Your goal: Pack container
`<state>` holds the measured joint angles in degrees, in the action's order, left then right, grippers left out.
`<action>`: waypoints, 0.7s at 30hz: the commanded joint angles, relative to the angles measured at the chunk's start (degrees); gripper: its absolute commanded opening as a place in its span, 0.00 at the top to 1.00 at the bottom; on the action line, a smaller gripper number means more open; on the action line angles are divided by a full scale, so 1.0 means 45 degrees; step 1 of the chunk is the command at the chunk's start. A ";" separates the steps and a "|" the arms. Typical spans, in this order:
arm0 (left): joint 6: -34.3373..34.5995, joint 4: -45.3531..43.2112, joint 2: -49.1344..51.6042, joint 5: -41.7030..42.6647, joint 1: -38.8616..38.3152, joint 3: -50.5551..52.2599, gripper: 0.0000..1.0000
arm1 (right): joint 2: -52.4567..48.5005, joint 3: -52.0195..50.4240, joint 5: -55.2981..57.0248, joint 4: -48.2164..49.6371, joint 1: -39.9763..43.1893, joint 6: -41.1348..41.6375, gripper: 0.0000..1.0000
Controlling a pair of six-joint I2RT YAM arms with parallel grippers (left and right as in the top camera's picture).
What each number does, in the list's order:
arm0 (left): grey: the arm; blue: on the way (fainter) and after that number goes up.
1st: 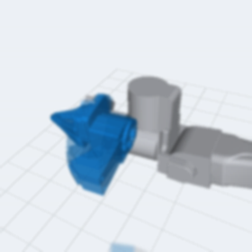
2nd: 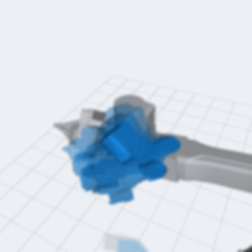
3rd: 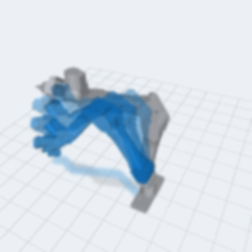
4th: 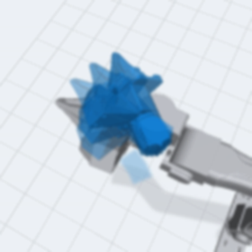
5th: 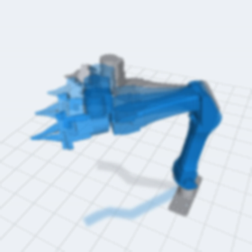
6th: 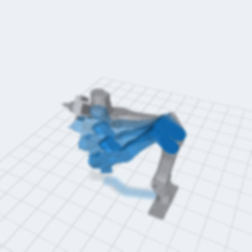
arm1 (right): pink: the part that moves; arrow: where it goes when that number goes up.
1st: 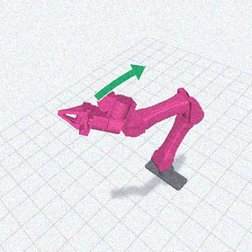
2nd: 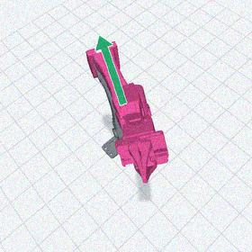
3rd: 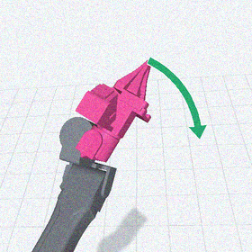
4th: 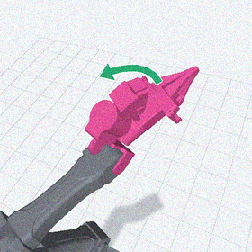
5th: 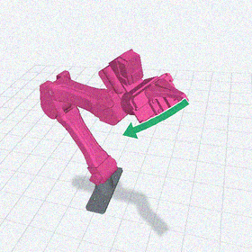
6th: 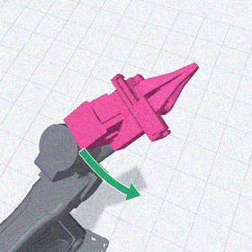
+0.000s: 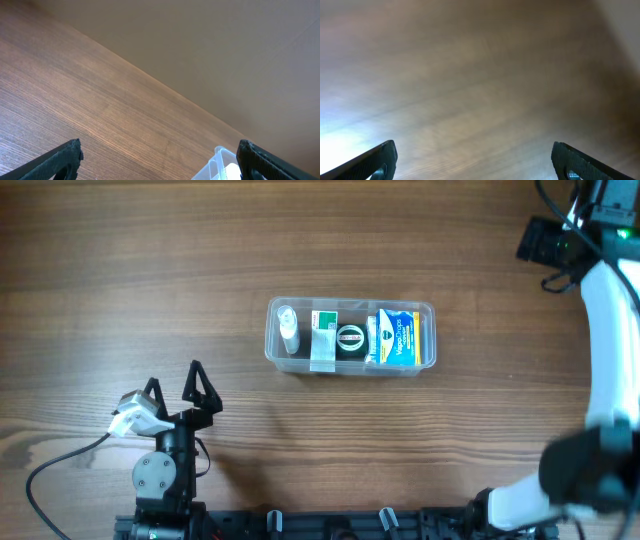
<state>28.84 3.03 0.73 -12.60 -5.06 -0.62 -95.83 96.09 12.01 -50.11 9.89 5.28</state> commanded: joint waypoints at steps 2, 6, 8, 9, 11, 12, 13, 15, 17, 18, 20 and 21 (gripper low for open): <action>-0.0058 0.0000 -0.0126 -0.0073 0.0102 0.0068 0.00 | 0.4736 0.0058 -0.0024 0.0908 -0.1224 0.0151 0.00; -0.0058 0.0000 -0.0126 -0.0078 0.0102 0.0068 0.00 | 0.8675 -0.3172 -0.0461 0.4512 -0.2637 0.0053 0.00; -0.0058 0.0005 -0.0126 -0.0073 0.0102 0.0068 0.00 | 1.0516 -0.6091 -0.1583 0.7072 -0.2730 -0.0612 0.00; -0.0058 0.0000 -0.0126 -0.0073 0.0102 0.0068 0.00 | 1.1424 -0.7621 -0.1797 0.8359 -0.2730 -0.0724 0.00; -0.0058 0.0000 -0.0126 -0.0073 0.0102 0.0068 0.00 | 1.3100 -1.0414 -0.1846 1.0452 -0.2725 -0.0758 0.00; -0.0058 0.0000 -0.0126 -0.0078 0.0102 0.0068 0.00 | 1.3702 -1.1341 -0.1841 1.1011 -0.2720 -0.0758 0.00; -0.0058 0.0000 -0.0126 -0.0073 0.0102 0.0068 0.00 | 1.4450 -1.2502 -0.1836 1.1715 -0.2720 -0.0860 0.00; -0.0058 0.0005 -0.0126 -0.0078 0.0102 0.0068 0.00 | 1.5800 -1.4523 -0.1836 1.2604 -0.2623 -0.0840 0.00; -0.0058 0.0000 -0.0126 -0.0073 0.0102 0.0068 0.00 | 1.6893 -1.5883 -0.1836 1.3027 -0.2472 -0.0845 0.00; -0.0058 0.0005 -0.0126 -0.0078 0.0102 0.0068 0.00 | 1.7456 -1.6393 -0.1831 1.3022 -0.2438 -0.0845 0.00; -0.0058 0.0000 -0.0126 -0.0078 0.0102 0.0068 0.00 | 1.8685 -1.7490 -0.1787 1.3036 -0.2438 -0.0840 0.00; -0.0058 0.0000 -0.0126 -0.0078 0.0102 0.0068 0.00 | 1.9137 -1.7874 -0.1792 1.3041 -0.2438 -0.0816 0.00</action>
<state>28.84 2.98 0.67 -12.60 -5.06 -0.58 -15.18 19.88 4.91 8.21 -1.30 2.00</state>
